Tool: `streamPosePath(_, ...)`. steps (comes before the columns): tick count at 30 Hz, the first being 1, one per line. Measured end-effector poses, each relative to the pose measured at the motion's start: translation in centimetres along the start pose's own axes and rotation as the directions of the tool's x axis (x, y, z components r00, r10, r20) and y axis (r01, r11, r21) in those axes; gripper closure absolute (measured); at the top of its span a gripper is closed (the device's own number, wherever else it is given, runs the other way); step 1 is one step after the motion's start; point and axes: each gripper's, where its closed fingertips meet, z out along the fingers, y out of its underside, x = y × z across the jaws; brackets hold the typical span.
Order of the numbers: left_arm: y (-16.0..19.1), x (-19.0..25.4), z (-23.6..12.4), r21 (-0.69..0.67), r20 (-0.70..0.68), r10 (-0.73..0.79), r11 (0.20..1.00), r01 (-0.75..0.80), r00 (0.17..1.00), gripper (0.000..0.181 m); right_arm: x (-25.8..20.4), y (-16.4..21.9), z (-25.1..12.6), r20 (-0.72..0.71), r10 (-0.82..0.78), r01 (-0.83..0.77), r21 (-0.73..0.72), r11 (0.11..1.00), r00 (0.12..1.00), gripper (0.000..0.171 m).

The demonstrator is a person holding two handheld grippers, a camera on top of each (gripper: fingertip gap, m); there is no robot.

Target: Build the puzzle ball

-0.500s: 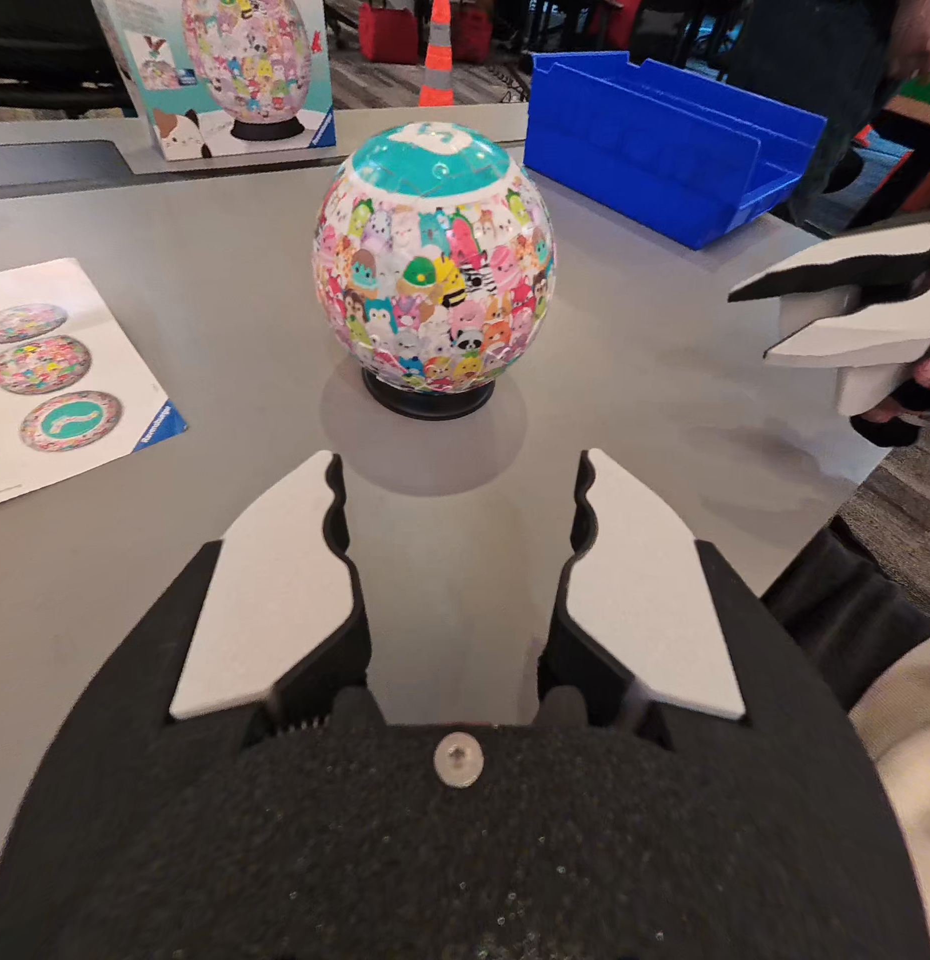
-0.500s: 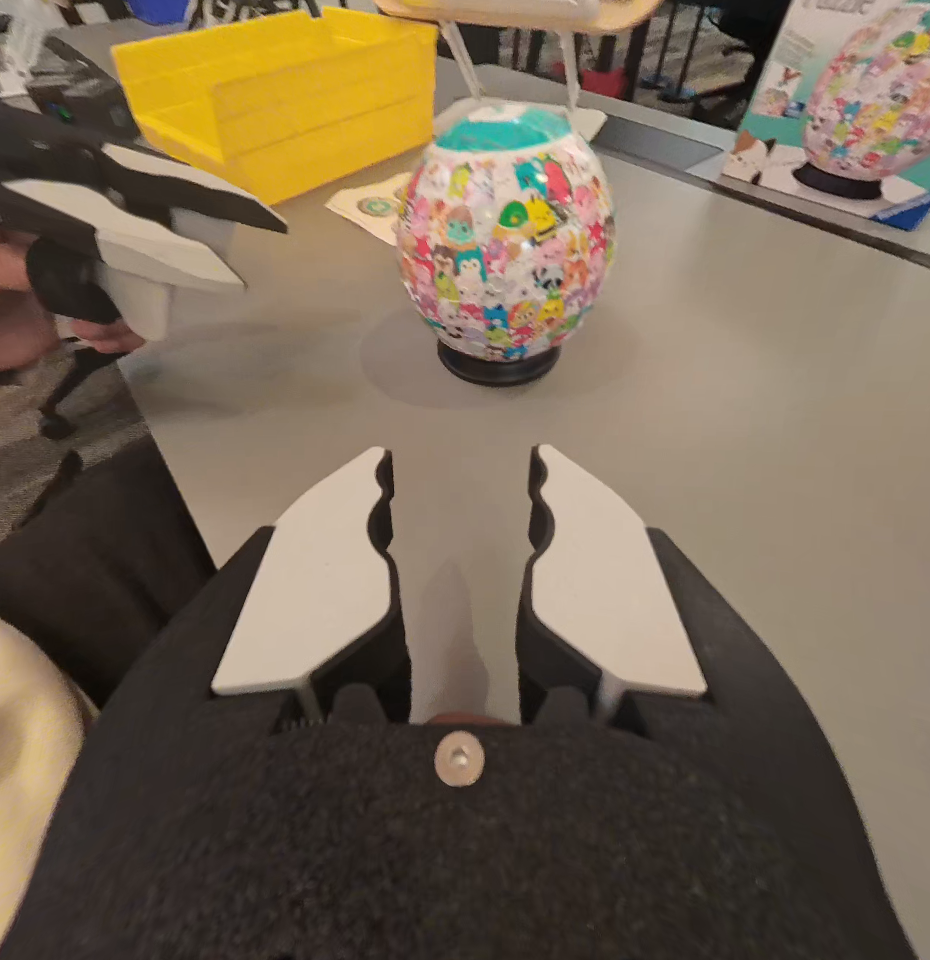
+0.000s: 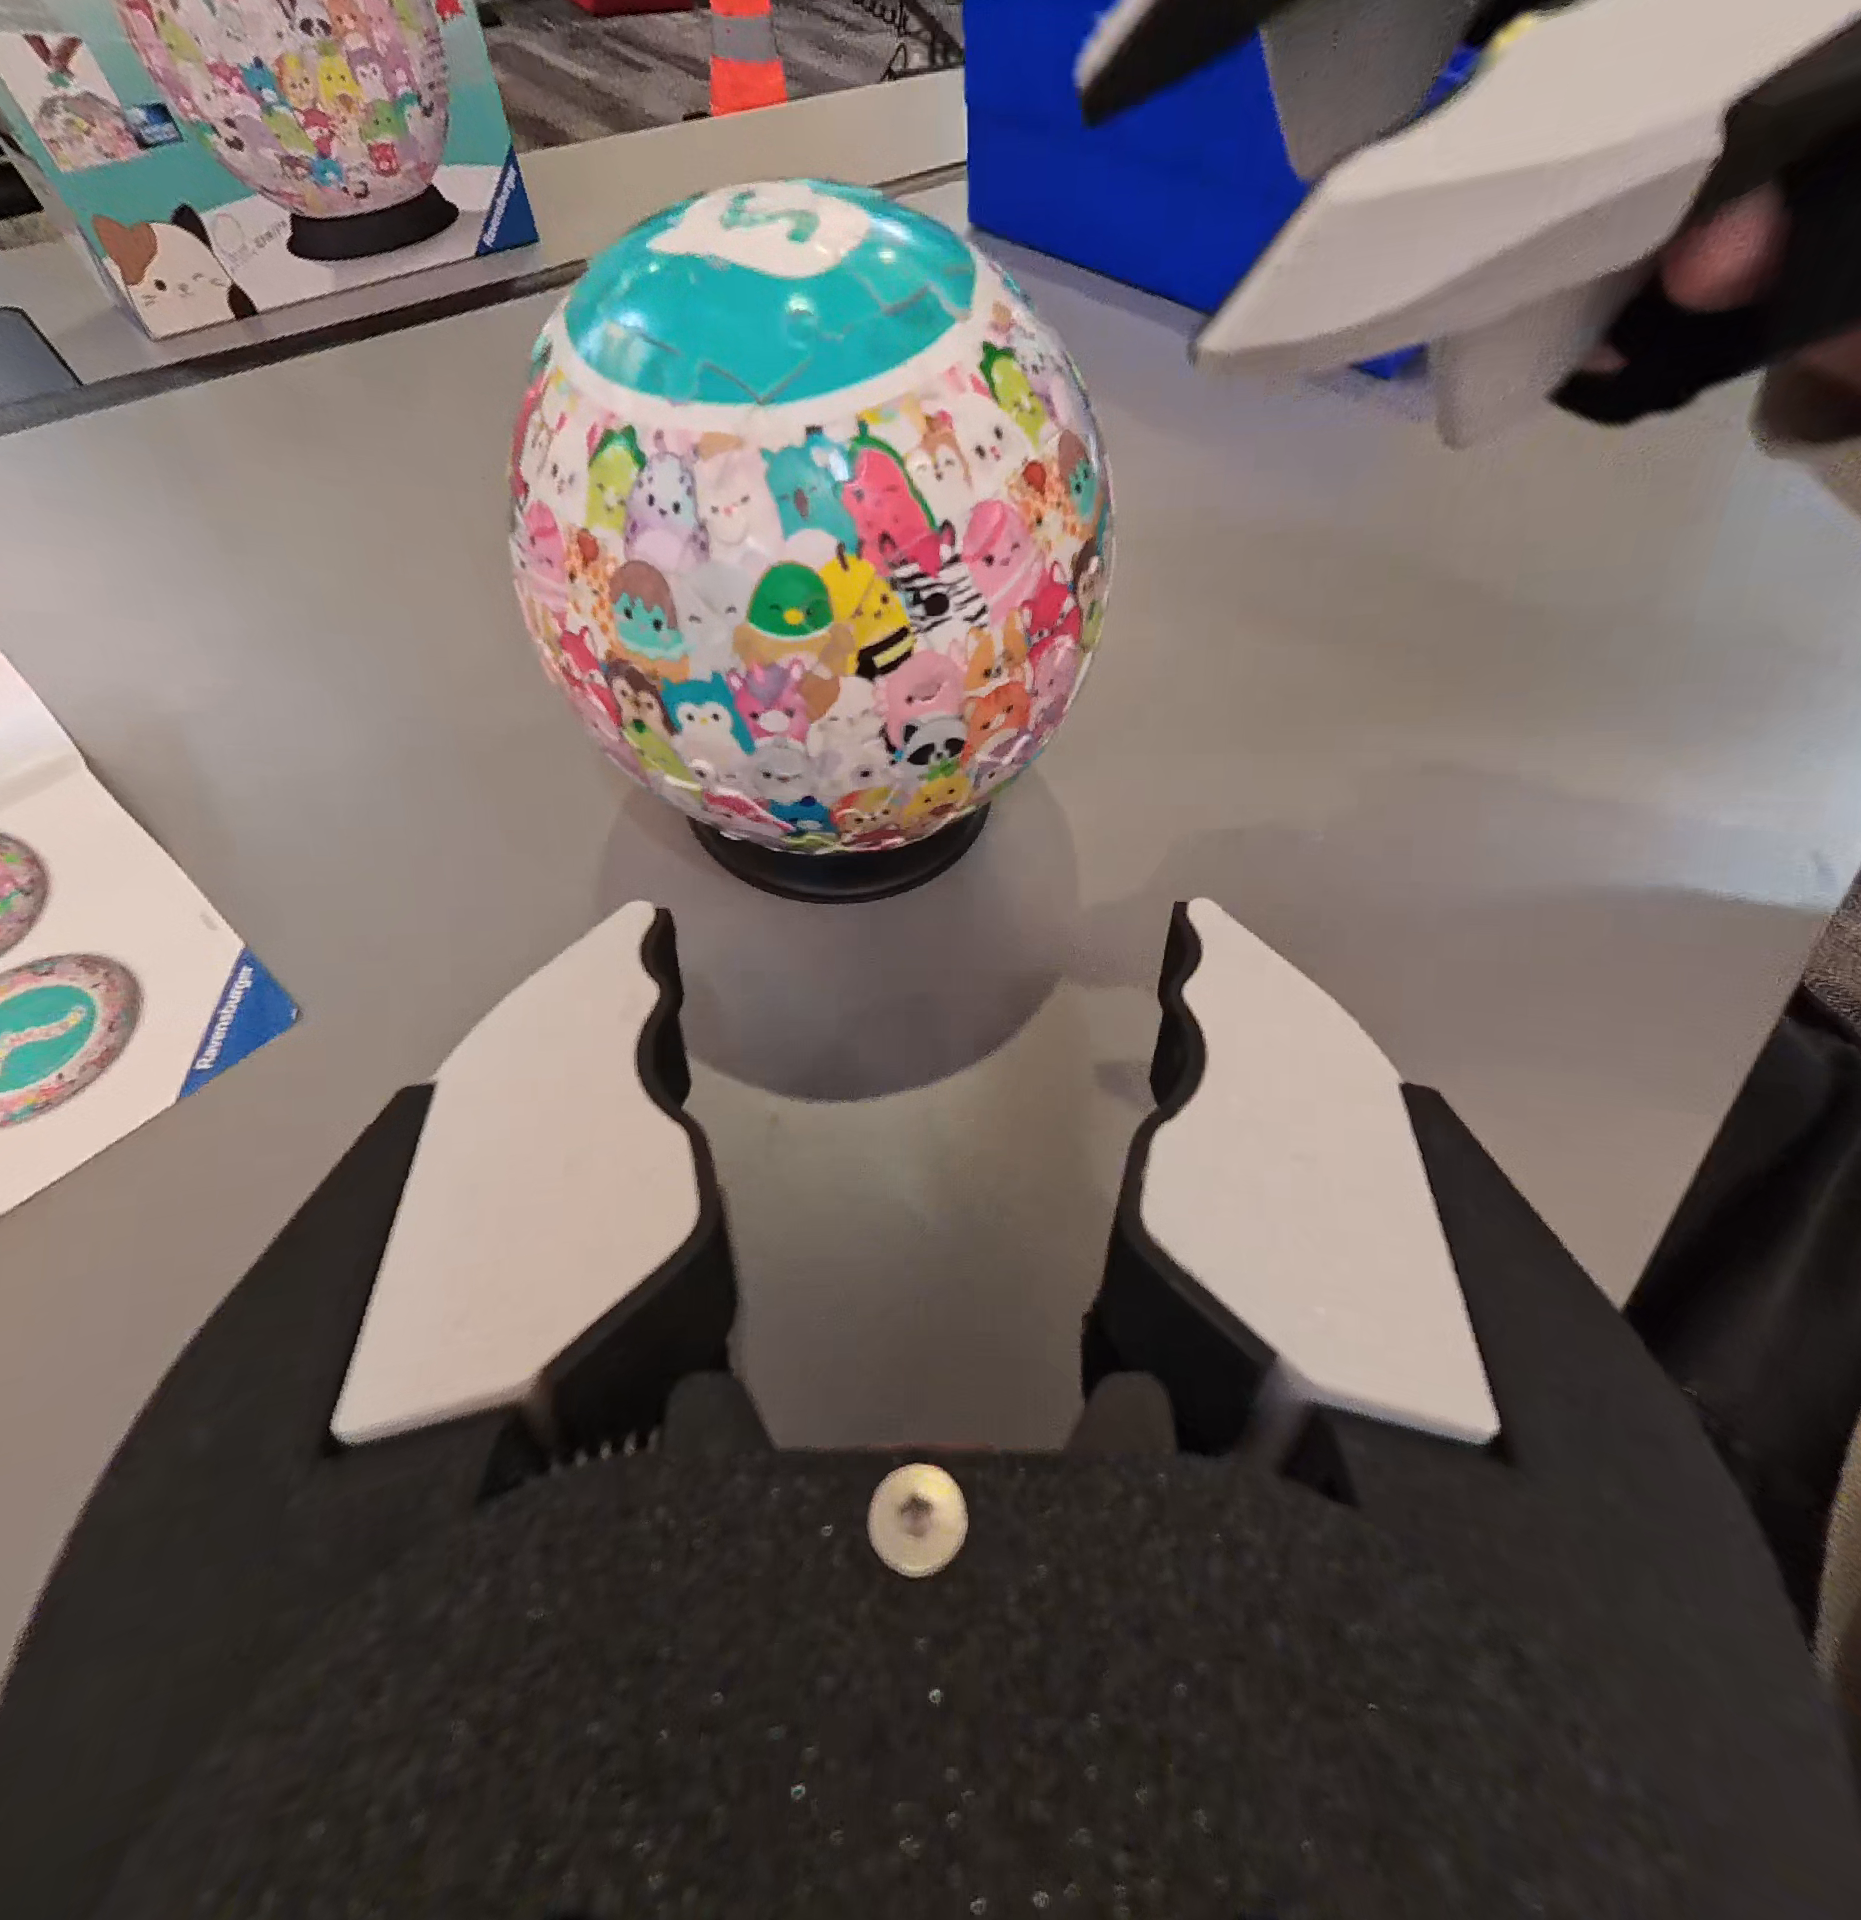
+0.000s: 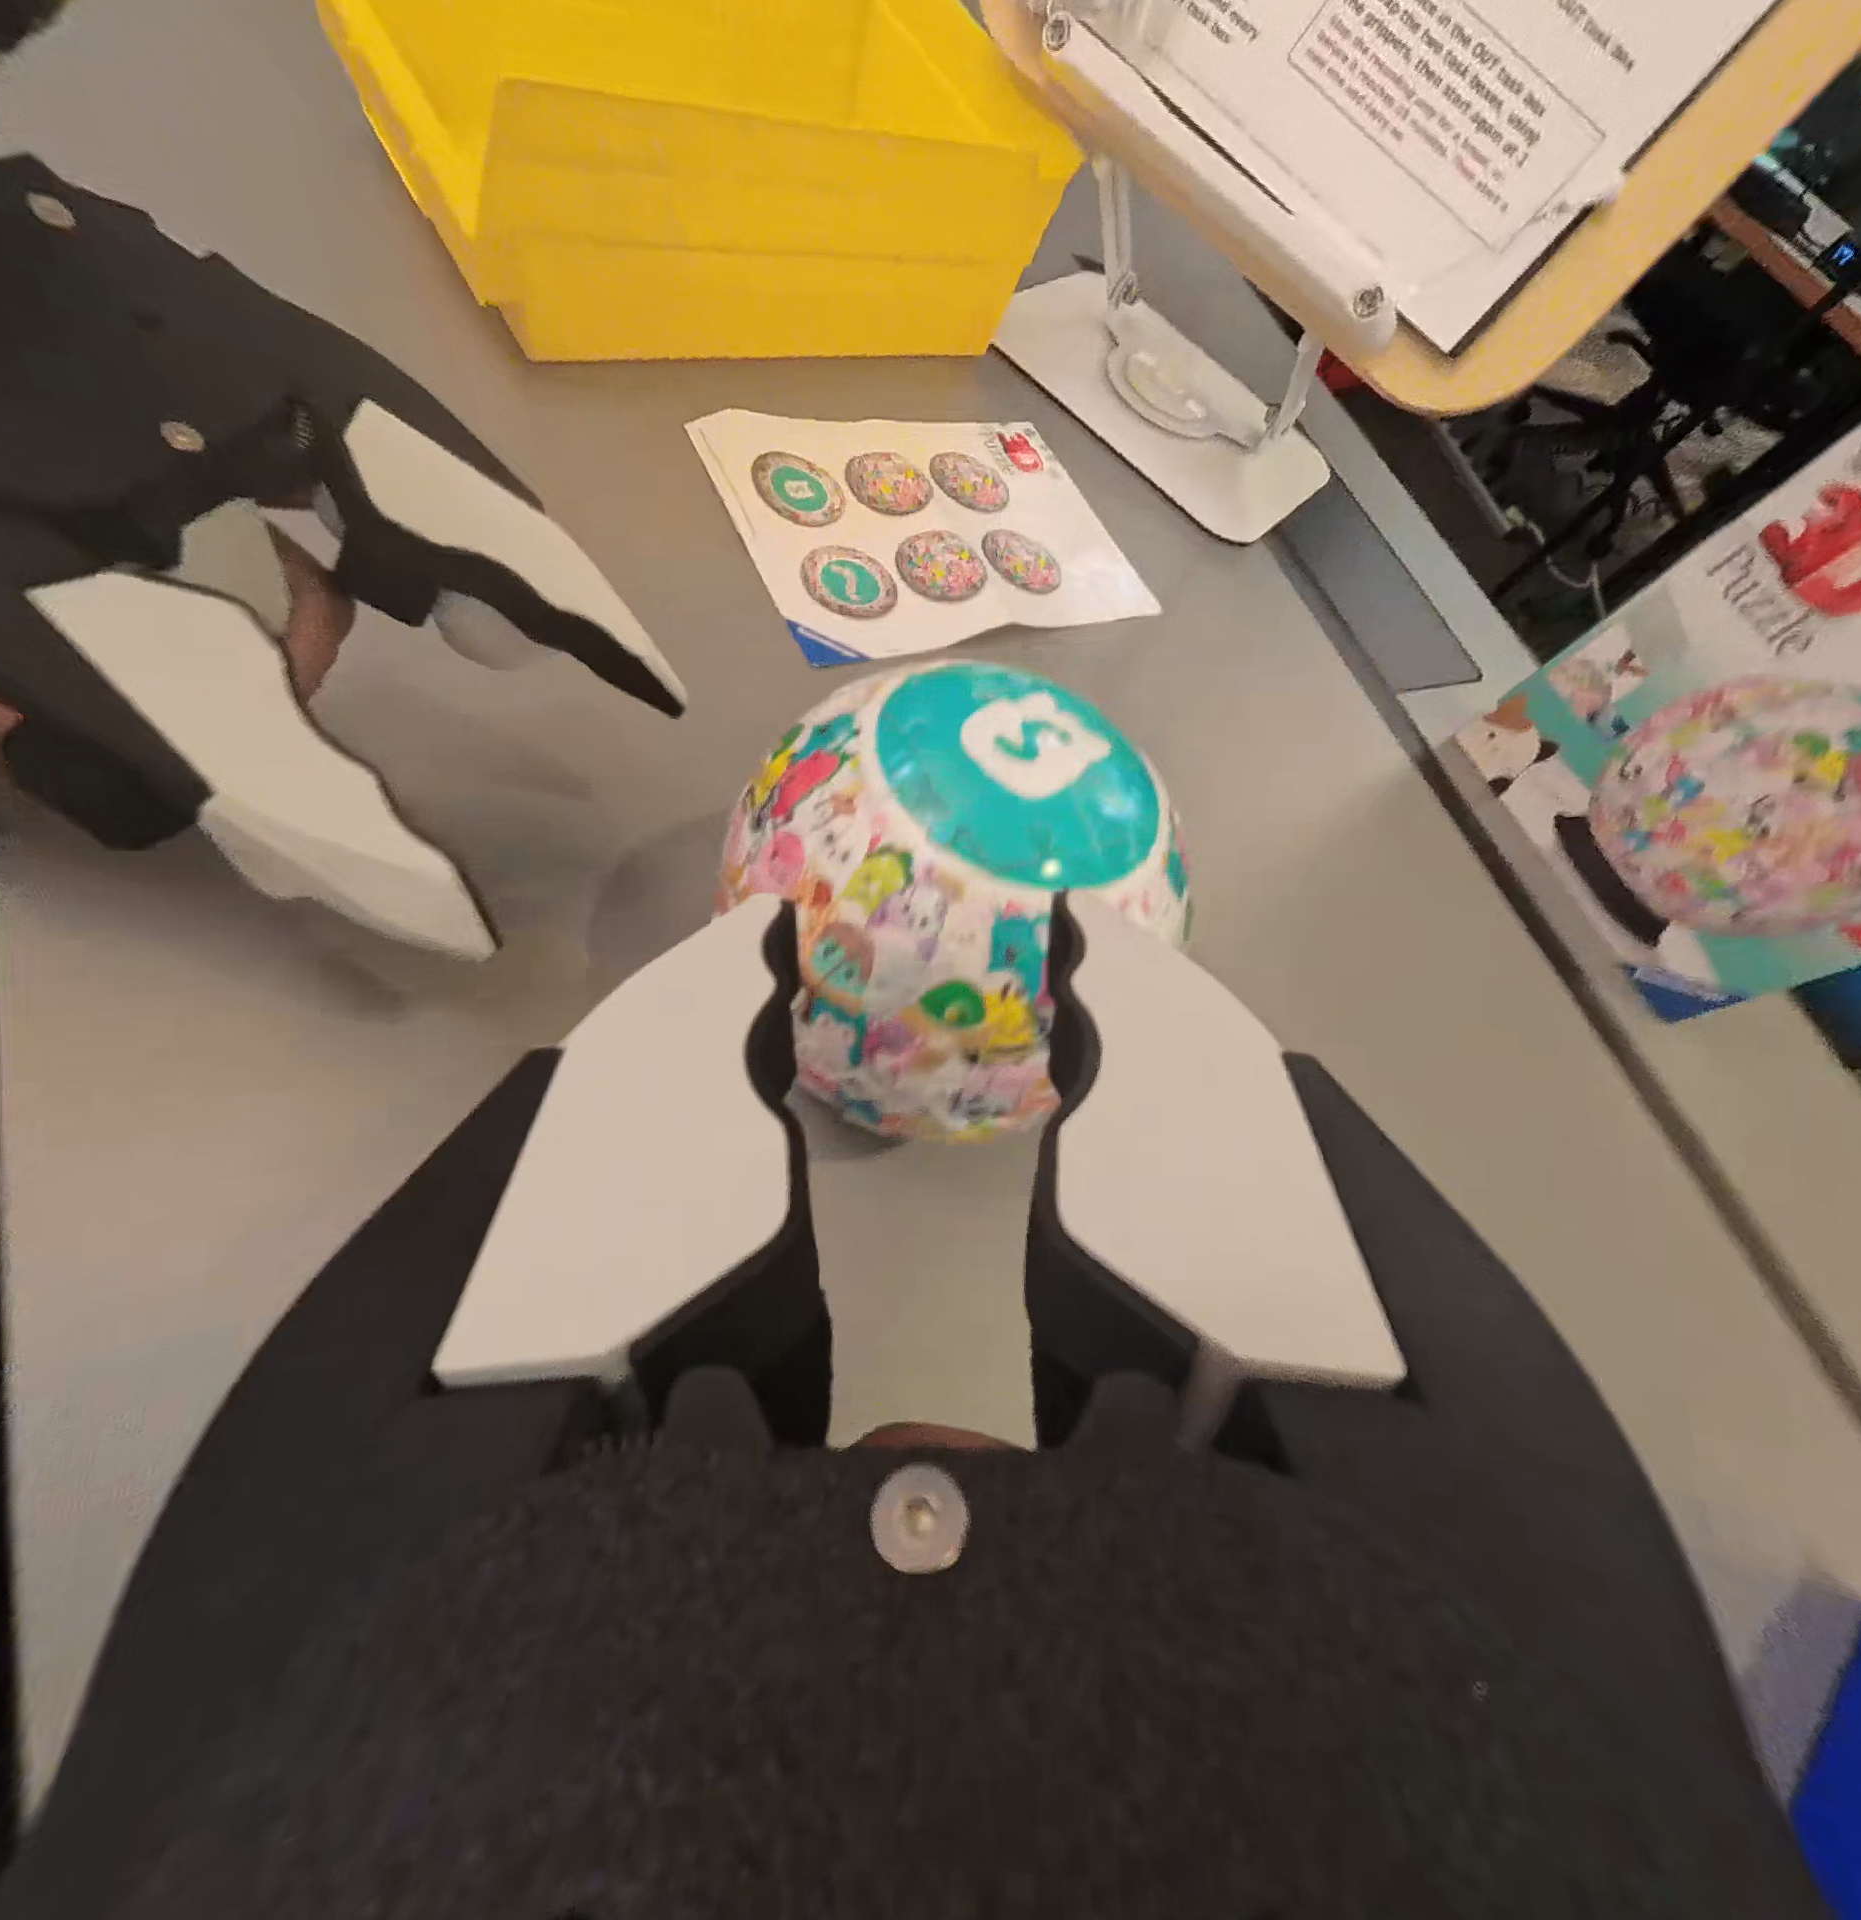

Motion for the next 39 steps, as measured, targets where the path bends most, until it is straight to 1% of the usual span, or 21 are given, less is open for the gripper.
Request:
streamPosePath(2,0.2,0.0,-0.2,0.001,-0.014,-0.018,1.0,0.018,1.0,0.094,0.2,-0.9,1.1,0.0,-0.048,0.048,-0.003,0.999,0.999,0.127)
streamPosePath(4,0.2,0.0,-0.7,0.007,-0.008,-0.009,1.0,0.009,1.0,0.094,0.5,-1.0,2.2,-0.005,-0.058,0.058,-0.016,0.998,0.998,0.129)
streamPosePath(7,-0.3,0.1,-1.6,0.034,0.003,0.008,0.999,-0.008,1.0,0.094,0.9,-1.2,3.1,0.006,-0.028,0.028,-0.007,1.0,1.0,0.135)
streamPosePath(8,-0.5,0.4,-1.8,0.043,-0.008,0.004,0.999,-0.003,1.0,0.094,1.0,-1.2,3.3,0.015,-0.018,0.018,-0.007,1.0,1.0,0.138)
streamPosePath(11,-0.4,1.3,-1.9,0.041,-0.044,0.004,0.999,-0.002,0.999,0.094,1.3,-1.1,3.5,0.036,0.01,-0.01,0.012,1.0,0.999,0.139)
streamPosePath(13,-0.3,1.8,-1.8,0.034,-0.058,0.02,0.999,-0.018,0.998,0.094,1.3,-1.2,3.7,0.053,0.001,-0.002,0.02,1.0,0.999,0.143)
streamPosePath(14,-0.3,2.0,-1.8,0.031,-0.064,0.029,0.999,-0.027,0.998,0.094,1.4,-1.2,3.7,0.053,-0.006,0.005,0.021,1.0,0.999,0.146)
streamPosePath(18,-0.3,2.7,-1.6,0.027,-0.088,0.042,0.999,-0.04,0.995,0.094,1.2,-1.2,3.6,0.072,-0.022,0.022,0.005,1.0,0.997,0.17)
streamPosePath(20,-0.3,2.9,-1.5,0.026,-0.097,0.042,0.999,-0.039,0.994,0.094,1.5,-1.1,3.5,0.052,-0.037,0.036,0.003,0.999,0.998,0.171)
streamPosePath(26,-0.1,2.4,-1.3,0.017,-0.103,0.01,1.0,-0.009,0.995,0.094,3.7,-0.5,2.7,-0.001,0.001,-0.001,-0.003,1.0,1.0,0.171)
streamPosePath(27,-0.1,2.1,-1.2,0.014,-0.098,0.004,1.0,-0.003,0.995,0.093,3.7,-0.6,2.4,0.02,0.017,-0.018,0.012,1.0,1.0,0.17)
streamPosePath(28,-0.2,1.7,-1.1,0.018,-0.088,0.002,1.0,-0.001,0.996,0.092,3.4,-1.0,2.2,0.058,0.037,-0.04,0.048,0.998,0.998,0.161)
streamPosePath(30,-0.7,1.0,-0.5,0.027,-0.076,0.022,0.999,-0.02,0.997,0.088,2.7,-1.5,1.9,0.146,0.075,-0.089,0.095,0.991,0.987,0.131)
streamPosePath(31,-1.2,0.5,-0.1,0.026,-0.073,0.038,0.999,-0.036,0.997,0.084,2.7,-1.1,2.3,0.165,0.102,-0.114,0.063,0.992,0.981,0.108)
streamPosePath(32,-1.7,0.0,0.5,0.03,-0.077,0.051,0.998,-0.049,0.996,0.078,3.1,-0.4,2.8,0.147,0.117,-0.121,0.015,0.993,0.982,0.098)
streamPosePath(33,-2.0,-0.3,1.2,0.027,-0.094,0.062,0.998,-0.06,0.994,0.076,3.6,-0.1,3.2,0.123,0.122,-0.123,-0.002,0.992,0.985,0.105)
streamPosePath(34,-1.9,-0.5,2.0,-0.003,-0.12,0.063,0.998,-0.064,0.991,0.074,3.9,-0.2,3.5,0.119,0.136,-0.138,0.009,0.99,0.984,0.106)
streamPosePath(36,-1.4,-1.1,3.7,-0.073,-0.143,0.058,0.995,-0.069,0.988,0.065,3.8,-0.3,4.0,0.145,0.192,-0.195,0.004,0.981,0.97,0.106)
streamPosePath(39,-1.7,-1.7,5.0,-0.085,-0.134,0.084,0.992,-0.096,0.987,0.064,3.8,0.1,4.4,0.187,0.267,-0.27,-0.01,0.963,0.945,0.099)
